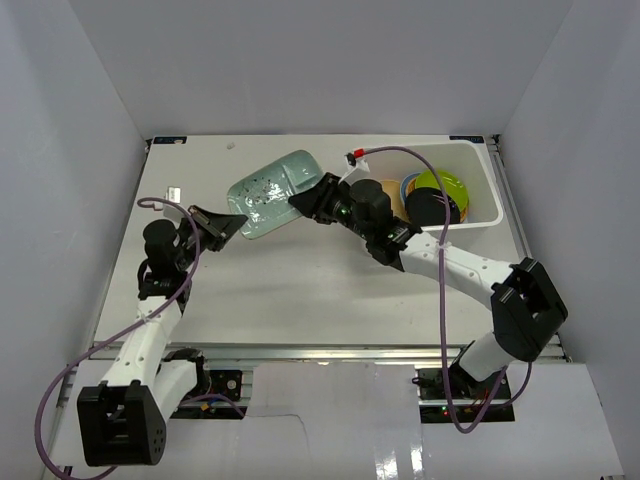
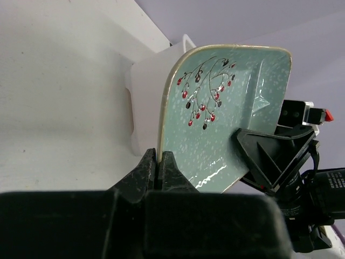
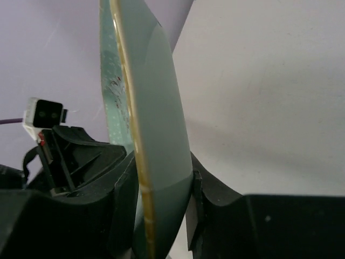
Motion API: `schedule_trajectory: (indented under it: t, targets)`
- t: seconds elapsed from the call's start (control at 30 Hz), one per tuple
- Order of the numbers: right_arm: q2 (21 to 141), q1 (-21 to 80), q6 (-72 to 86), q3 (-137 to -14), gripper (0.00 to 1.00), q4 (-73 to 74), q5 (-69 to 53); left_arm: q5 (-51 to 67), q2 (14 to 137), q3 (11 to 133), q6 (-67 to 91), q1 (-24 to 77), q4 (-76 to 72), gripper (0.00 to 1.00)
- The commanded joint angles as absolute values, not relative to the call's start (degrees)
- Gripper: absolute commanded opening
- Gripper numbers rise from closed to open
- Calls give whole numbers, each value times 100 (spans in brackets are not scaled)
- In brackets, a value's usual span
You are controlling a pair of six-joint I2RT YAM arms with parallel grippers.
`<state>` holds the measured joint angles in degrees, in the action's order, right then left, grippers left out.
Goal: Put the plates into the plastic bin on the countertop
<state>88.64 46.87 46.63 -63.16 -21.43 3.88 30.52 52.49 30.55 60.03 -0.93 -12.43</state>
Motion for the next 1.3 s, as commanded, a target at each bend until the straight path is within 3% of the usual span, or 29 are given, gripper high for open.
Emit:
schedule_trajectory:
  t: [0.0, 0.03, 0.1, 0.13, 0.23, 0.33, 0.47, 0.73, 0.9, 1.17, 1.27]
  targets:
    - [8438, 4658, 4289, -6091, 28, -2592, 870, 3234, 4966, 3164, 6284, -88, -1767, 0]
    - [8403, 4641, 4289, -6047, 20, -2610, 879, 3287, 4957, 3121, 6302, -79, -1767, 2]
    - [8227, 4623, 4289, -5924, 8, -2698, 905, 3278, 4913, 3103, 6284, -79, -1767, 21]
    - [8113, 4571, 4280, -5906, 8, -2707, 914, 3304, 4904, 3103, 6197, -88, -1758, 44]
    - [7859, 4351, 4245, -5933, 8, -2707, 818, 3427, 4869, 3243, 6004, 104, -1591, 75]
    - [7578, 3860, 4490, -5906, 8, -2707, 467, 3542, 4843, 3444, 5889, 114, -1469, 87]
    - [7234, 2964, 5114, -5775, 8, -2900, -568, 4042, 4887, 3788, 5783, 114, -1345, 90]
    - [6267, 749, 5072, -5151, 8, -2286, -914, 4675, 4694, 3841, 5081, 158, -889, 98]
    - [6582, -209, 4895, -4747, 8, -2013, -1467, 4843, 4553, 3841, 4237, 351, -141, 98]
    - [7233, -308, 4597, -4553, 8, -1907, -2118, 4667, 4430, 3832, 3156, 949, 571, 98]
    - [7303, -325, 4492, -4474, 14, -1811, -2048, 4597, 4491, 3719, 2980, 1037, 598, 98]
